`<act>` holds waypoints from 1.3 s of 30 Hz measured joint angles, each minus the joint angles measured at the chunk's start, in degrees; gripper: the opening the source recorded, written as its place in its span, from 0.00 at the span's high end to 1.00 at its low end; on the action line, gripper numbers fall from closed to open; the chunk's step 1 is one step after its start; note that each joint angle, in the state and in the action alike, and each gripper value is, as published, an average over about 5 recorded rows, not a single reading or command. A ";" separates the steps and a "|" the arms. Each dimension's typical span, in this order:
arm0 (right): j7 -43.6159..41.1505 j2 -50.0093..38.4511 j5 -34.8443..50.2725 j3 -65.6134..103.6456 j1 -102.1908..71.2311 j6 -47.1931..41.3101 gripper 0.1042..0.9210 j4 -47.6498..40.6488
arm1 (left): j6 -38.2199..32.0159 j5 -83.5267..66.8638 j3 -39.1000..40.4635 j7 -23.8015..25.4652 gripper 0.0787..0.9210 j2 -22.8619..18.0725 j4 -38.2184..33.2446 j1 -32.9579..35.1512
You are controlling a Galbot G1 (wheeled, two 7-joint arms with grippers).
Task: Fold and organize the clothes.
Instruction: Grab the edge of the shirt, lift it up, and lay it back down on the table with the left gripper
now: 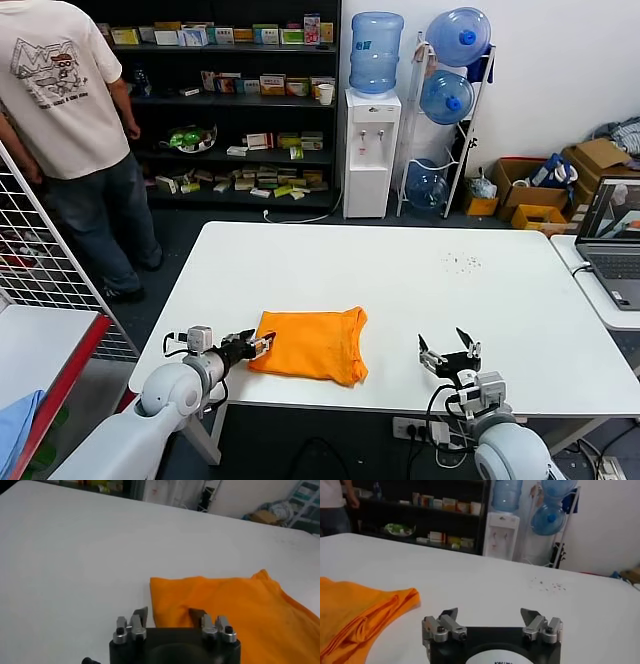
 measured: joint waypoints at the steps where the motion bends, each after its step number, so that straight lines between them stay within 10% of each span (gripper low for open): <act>1: 0.01 0.04 0.00 -0.06 0.04 -0.02 0.12 0.00 | 0.17 -0.14 -0.02 0.13 0.44 0.00 -0.12 0.10; 16: 0.34 0.74 -0.28 -0.96 0.95 -0.48 0.12 0.20 | 0.36 -1.33 -1.29 -0.70 0.92 1.14 -3.91 1.72; 39: 0.65 2.31 -0.80 -4.65 4.88 -1.04 0.12 -0.63 | -2.62 17.75 -9.80 1.64 0.94 18.68 1.97 2.56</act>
